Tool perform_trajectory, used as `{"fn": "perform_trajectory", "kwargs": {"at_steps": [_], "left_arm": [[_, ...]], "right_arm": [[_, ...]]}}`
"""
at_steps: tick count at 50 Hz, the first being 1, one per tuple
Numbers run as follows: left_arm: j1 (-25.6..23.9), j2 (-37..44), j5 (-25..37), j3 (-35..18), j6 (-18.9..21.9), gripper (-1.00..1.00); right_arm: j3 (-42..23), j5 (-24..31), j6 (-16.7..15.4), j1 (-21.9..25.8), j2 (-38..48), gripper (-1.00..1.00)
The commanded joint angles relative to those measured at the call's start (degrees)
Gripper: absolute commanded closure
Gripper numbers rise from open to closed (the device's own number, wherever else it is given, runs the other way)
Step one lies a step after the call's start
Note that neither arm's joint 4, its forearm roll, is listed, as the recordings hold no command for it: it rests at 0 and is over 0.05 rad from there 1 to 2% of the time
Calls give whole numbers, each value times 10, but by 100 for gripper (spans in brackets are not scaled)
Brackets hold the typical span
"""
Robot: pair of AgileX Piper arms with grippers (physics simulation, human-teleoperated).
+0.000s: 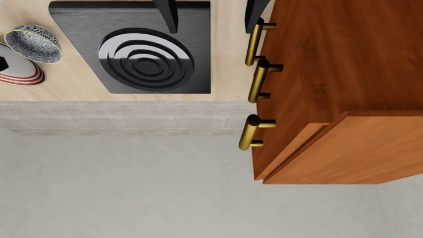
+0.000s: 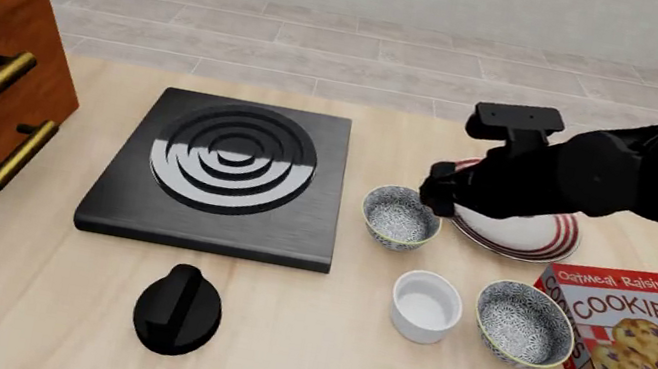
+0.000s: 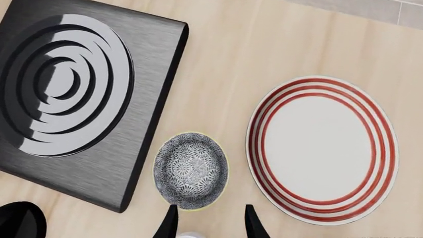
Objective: Pick the akita bowl from table center and place it on the plate.
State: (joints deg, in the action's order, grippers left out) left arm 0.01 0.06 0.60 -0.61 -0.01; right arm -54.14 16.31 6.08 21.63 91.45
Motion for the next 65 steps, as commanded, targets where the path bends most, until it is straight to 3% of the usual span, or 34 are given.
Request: {"fn": "perform_trajectory", "kwargs": {"at_steps": [1,10,12,14,18,27,36,65], "left_arm": [[0,0,0,0,0,-100],[0,0,0,0,0,-100],[0,0,0,0,0,-100],[0,0,0,0,0,-100],[0,0,0,0,0,-100],[0,0,0,0,0,-100],[0,0,0,0,0,-100],[0,0,0,0,0,-100]], "right_arm": [[-10,9,26,4,21,-100],[9,-14,34,9,43,-100],[11,-21,51,14,47,-100],[9,-22,40,10,54,-100],[10,-26,59,16,54,-100],[-8,-23,60,5,68,-100],[-15,-28,88,11,80,-100],[-6,-76,101,2,143,-100]]}}
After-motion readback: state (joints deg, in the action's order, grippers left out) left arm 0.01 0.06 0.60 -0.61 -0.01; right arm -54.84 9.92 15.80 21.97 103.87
